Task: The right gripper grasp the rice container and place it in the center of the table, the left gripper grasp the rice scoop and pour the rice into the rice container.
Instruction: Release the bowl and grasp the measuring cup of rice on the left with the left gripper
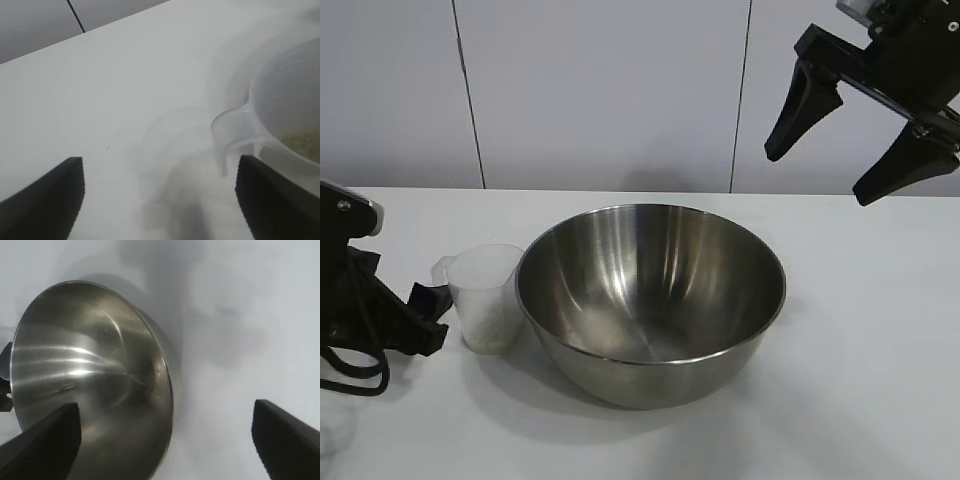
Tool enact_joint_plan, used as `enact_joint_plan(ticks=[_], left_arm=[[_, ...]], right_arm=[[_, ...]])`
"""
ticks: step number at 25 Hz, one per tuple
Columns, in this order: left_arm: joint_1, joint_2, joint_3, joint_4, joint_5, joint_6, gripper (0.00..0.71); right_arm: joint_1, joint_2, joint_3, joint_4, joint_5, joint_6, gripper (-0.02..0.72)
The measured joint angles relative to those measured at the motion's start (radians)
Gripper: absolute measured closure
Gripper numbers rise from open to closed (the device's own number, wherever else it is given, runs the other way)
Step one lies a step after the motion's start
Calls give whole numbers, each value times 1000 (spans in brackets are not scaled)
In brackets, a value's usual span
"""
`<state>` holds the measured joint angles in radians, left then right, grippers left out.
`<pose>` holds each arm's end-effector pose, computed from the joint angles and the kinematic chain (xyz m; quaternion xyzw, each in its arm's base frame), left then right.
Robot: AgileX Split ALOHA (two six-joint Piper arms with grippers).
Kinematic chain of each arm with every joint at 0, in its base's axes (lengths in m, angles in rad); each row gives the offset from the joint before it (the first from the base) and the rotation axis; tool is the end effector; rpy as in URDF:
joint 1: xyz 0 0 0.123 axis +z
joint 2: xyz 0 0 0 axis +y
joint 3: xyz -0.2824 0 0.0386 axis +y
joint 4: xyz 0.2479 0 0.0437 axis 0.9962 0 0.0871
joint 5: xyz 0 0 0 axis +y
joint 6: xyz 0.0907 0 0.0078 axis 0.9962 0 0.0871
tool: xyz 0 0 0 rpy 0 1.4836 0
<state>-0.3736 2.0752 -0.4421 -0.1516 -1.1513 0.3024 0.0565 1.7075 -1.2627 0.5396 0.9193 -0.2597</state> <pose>0.2667 -0.0911 0.0663 0.2147 0.8039 0.0207 0.5543 0.3465 0.0569 0.2528 -0.0229 0.9618 0.2178 0.1641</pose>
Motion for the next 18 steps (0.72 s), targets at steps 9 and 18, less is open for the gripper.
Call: enact_joint_plan(ticks=[9,18], left_arm=[[0,0,-37,-3,-1,-85,121],[0,0,-37,5,0,-148,625]], right_arm=[[0,0,0,0,3,1,62],[0,0,0,0,8,1,62]])
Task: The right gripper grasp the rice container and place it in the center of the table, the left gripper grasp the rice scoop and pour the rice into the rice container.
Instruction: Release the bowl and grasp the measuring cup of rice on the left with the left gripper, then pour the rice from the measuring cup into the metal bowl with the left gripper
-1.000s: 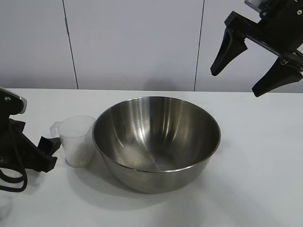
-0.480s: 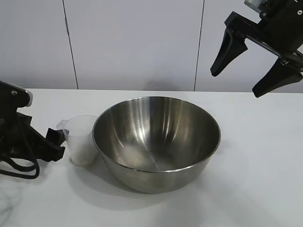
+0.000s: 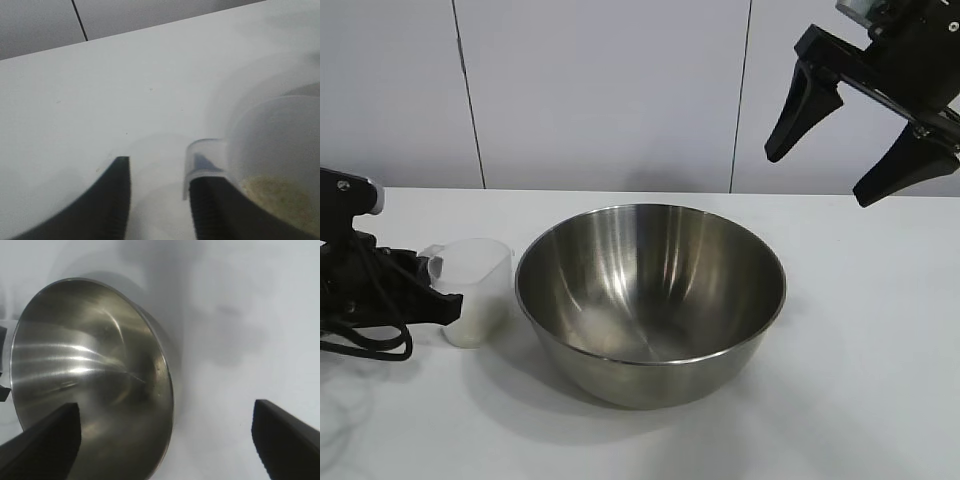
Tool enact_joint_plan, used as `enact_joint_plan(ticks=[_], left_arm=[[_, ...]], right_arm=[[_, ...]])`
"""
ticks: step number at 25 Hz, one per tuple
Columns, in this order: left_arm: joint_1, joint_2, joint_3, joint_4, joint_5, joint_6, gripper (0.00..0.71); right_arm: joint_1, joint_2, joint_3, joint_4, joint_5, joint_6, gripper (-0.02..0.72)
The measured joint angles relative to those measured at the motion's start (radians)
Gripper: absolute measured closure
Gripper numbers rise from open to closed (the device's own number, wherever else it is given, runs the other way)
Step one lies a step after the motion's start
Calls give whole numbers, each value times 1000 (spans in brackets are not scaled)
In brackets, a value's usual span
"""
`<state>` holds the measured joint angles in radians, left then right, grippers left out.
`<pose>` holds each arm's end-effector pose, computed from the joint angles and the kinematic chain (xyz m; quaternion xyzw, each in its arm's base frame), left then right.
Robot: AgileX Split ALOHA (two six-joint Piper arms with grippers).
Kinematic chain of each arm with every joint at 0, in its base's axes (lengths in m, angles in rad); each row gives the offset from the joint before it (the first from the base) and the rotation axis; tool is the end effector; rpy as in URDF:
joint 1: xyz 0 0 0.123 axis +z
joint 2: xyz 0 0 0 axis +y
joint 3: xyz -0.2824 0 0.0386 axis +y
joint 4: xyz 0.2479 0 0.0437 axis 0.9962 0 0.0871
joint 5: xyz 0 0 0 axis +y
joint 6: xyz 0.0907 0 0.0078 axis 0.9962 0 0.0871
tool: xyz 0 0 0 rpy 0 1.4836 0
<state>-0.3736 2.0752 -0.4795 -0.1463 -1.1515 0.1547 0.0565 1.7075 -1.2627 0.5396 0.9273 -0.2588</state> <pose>0.2764 -0.0953 0.0707 0.1535 0.8071 -0.0245 0.5695 0.3458 0.0571 0.2526 -0.0235 0.9622 0.2188 0.1602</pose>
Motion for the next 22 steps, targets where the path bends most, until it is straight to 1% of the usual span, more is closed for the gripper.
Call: enact_joint_plan(ticks=[2,4,6,9,15,17,20,22], left_arm=[[0,0,0,-1,0,-4,674],[0,0,0,5,0,-4,693],[0,-3,0,27,0,-3,697],[0,-40,0,99,5,8,697],[0,-194,0,133,10,85,697],[0,-262,-16,136,68,133,697],[-1,-355,-90,173,265,204,697],[-14,-402,-157,195,408,267,698]], right_arm=[[0,0,0,0,3,0,62],[0,0,0,0,6,0,62],[0,0,0,0,8,0,62],[0,0,0,0,9,0,62],[0,0,0,0,11,0,62],[0,0,0,0,12,0,62],[0,0,0,0,12,0,62],[0,0,0,0,13,0,62]])
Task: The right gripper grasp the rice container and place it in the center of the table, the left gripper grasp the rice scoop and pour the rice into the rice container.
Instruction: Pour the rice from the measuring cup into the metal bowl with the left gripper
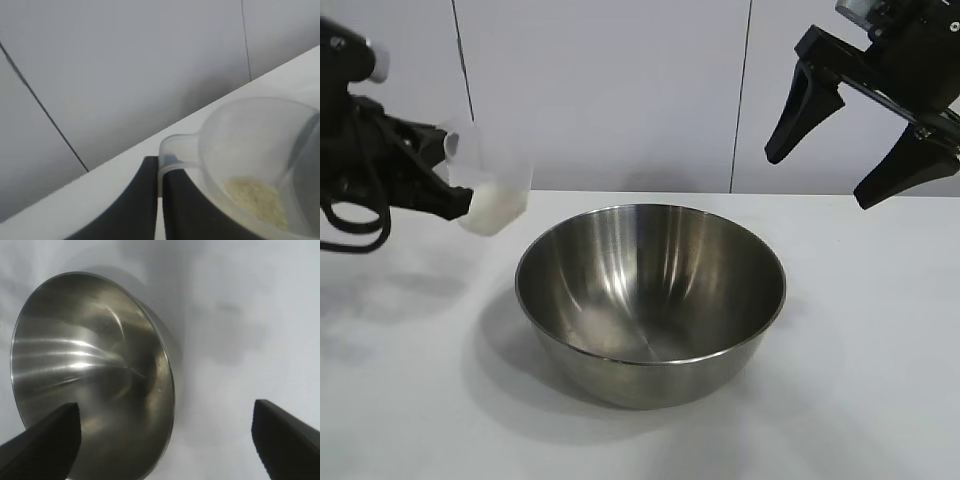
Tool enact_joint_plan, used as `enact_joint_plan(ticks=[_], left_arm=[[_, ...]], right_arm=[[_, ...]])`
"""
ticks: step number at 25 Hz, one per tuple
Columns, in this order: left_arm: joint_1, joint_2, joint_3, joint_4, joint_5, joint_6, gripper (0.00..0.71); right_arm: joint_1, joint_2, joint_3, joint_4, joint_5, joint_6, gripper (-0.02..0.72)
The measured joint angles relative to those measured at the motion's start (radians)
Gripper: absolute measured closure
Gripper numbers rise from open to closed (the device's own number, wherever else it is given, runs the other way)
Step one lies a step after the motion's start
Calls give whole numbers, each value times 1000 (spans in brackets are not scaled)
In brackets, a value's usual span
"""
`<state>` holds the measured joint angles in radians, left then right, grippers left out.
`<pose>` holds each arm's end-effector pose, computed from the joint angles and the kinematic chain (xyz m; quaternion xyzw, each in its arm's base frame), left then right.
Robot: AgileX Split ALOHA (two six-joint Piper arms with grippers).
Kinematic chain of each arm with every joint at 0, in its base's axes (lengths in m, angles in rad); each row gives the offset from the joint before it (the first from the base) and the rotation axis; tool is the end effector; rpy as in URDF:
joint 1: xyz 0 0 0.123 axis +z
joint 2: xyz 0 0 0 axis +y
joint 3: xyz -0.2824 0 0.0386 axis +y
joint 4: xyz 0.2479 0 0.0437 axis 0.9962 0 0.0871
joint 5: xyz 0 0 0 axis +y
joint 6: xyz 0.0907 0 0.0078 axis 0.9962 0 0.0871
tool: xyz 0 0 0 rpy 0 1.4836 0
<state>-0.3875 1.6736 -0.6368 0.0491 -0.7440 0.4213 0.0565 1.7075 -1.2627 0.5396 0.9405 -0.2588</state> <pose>0.2953 -0.1238 0.1900 0.3277 0.7035 0.0092 0.6306 0.3447 0.0574 0.2524 -0.0251 0.9629 0.2203 0.1540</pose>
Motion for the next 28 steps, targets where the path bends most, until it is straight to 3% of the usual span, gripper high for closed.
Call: enact_joint_plan(ticks=[4,10,18,25,28], left_arm=[[-58,-15,-134,12,228,213,698],[-189,-14,-251,15,399,500,698],[-321,14,-315,16,415,916,698],[-328,142,-319,61,380,1365,698],[-328,152,-319,77,360,1453,698]], right_arm=[[0,0,0,-1,0,0,62],[0,0,0,-4,-2,0,62],[0,0,0,-12,-4,0,62],[0,0,0,-26,11,0,62],[0,0,0,-27,15,0,62]])
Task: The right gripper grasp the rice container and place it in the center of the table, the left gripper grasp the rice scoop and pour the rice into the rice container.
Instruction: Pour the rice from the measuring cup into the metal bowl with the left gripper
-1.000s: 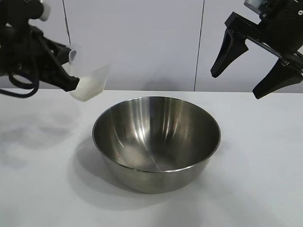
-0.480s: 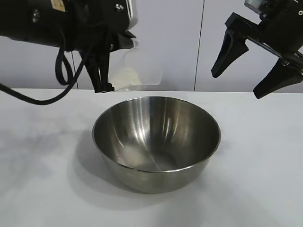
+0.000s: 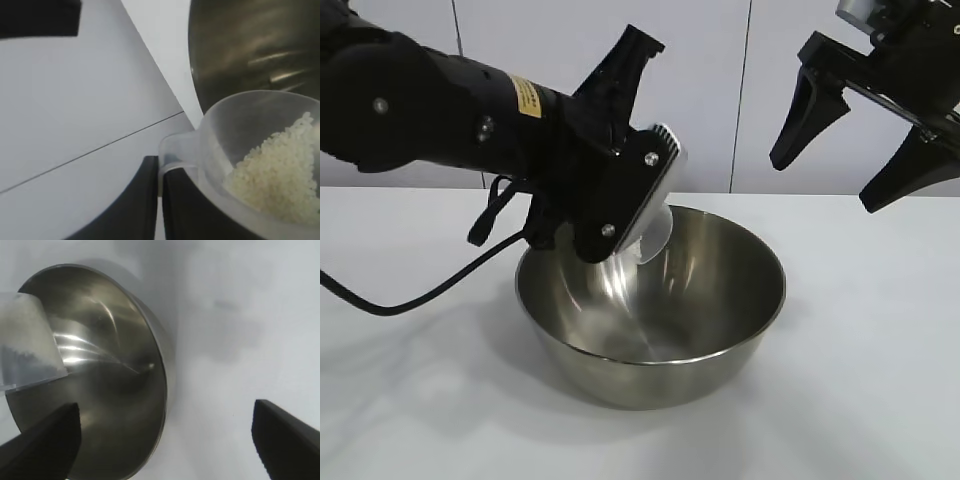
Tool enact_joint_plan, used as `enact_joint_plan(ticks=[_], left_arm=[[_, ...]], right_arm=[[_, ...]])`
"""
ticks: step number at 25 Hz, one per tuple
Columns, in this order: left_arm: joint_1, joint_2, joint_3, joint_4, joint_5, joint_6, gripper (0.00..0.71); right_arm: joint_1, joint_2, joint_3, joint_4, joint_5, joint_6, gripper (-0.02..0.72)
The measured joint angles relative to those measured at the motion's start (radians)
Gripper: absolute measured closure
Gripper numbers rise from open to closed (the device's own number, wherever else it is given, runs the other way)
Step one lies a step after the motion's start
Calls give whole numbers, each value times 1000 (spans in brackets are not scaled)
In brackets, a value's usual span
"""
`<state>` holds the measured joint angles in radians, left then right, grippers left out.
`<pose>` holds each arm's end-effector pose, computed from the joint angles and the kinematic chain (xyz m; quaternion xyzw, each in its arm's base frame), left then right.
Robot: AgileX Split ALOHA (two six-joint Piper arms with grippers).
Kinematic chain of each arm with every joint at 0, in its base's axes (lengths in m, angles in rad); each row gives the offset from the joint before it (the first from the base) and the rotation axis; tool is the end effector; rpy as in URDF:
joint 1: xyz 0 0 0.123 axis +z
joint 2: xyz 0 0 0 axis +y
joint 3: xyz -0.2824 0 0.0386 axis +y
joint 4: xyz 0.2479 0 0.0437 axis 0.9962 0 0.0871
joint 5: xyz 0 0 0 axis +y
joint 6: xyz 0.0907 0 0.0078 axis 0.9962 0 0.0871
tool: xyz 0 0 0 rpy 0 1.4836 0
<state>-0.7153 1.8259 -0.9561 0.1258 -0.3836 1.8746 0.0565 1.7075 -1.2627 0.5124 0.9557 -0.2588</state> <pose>0.2883 -0.2561 0.1896 0.8169 0.1672 0.3128 0.4548 0.3431 0.0560 0.2512 -0.0336 0.9661 0.2103 0.1462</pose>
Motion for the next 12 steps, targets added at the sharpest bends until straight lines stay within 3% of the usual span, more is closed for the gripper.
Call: enact_joint_plan(ticks=[12], left_arm=[[23,1,-2,170,-14,314,698]], right_arm=[[0,0,0,-15,43,0,62]])
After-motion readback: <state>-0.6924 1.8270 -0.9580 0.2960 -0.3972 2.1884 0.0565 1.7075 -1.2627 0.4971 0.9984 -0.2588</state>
